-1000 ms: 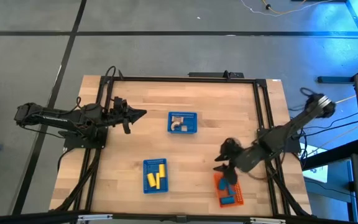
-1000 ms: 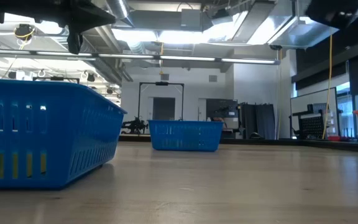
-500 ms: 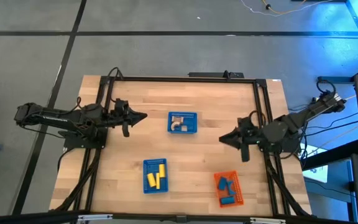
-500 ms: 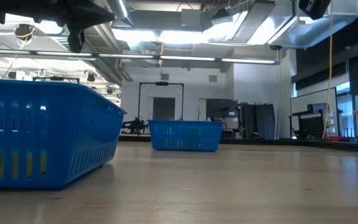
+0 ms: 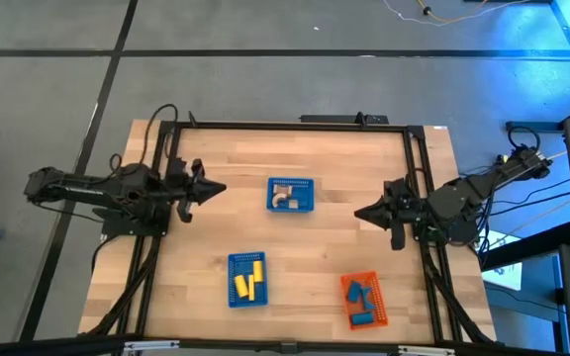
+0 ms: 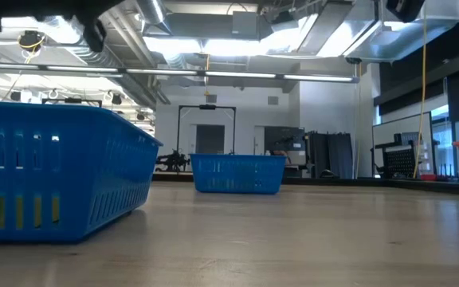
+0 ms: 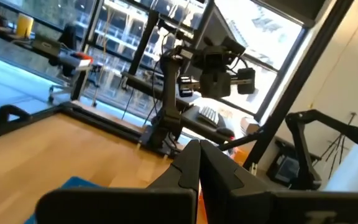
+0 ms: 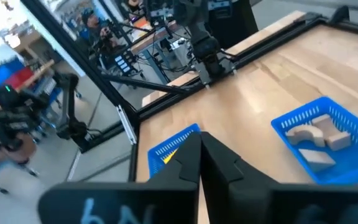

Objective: Sort & place blocks by color
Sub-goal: Return to Home Position

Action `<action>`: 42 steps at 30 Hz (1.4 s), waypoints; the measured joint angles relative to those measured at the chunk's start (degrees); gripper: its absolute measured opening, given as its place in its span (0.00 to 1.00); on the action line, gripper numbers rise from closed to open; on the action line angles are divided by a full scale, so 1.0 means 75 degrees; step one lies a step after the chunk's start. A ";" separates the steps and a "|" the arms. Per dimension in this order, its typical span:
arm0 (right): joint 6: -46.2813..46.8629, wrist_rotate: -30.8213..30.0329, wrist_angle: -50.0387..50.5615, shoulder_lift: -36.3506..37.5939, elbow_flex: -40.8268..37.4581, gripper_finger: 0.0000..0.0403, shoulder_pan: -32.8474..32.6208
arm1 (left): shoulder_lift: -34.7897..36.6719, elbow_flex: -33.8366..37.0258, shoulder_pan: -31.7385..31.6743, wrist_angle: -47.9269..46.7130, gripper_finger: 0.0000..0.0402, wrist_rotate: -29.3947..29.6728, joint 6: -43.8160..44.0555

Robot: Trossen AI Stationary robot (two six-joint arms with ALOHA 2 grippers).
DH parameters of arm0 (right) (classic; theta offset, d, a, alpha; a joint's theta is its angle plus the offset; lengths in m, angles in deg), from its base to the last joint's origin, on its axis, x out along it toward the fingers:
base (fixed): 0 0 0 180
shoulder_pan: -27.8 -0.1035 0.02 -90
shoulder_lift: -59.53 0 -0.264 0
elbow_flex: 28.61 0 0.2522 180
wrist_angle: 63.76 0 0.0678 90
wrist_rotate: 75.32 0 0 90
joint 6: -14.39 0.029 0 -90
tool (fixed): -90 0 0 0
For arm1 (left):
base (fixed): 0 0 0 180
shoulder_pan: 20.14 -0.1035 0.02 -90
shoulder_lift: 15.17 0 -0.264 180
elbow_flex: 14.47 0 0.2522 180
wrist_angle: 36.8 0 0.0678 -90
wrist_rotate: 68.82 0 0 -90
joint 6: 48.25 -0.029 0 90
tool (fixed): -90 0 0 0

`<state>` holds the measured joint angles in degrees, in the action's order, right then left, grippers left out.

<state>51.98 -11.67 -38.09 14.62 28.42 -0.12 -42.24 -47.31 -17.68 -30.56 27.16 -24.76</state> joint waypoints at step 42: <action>-0.1321 0.3422 0.0076 0.2616 -0.0487 0.00 0.2761 | 0.3078 0.2483 -0.0012 -0.0605 0.05 0.0359 0.0590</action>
<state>42.07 14.00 -37.53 34.24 24.77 20.59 -19.16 -28.68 -17.76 -35.09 29.86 -20.33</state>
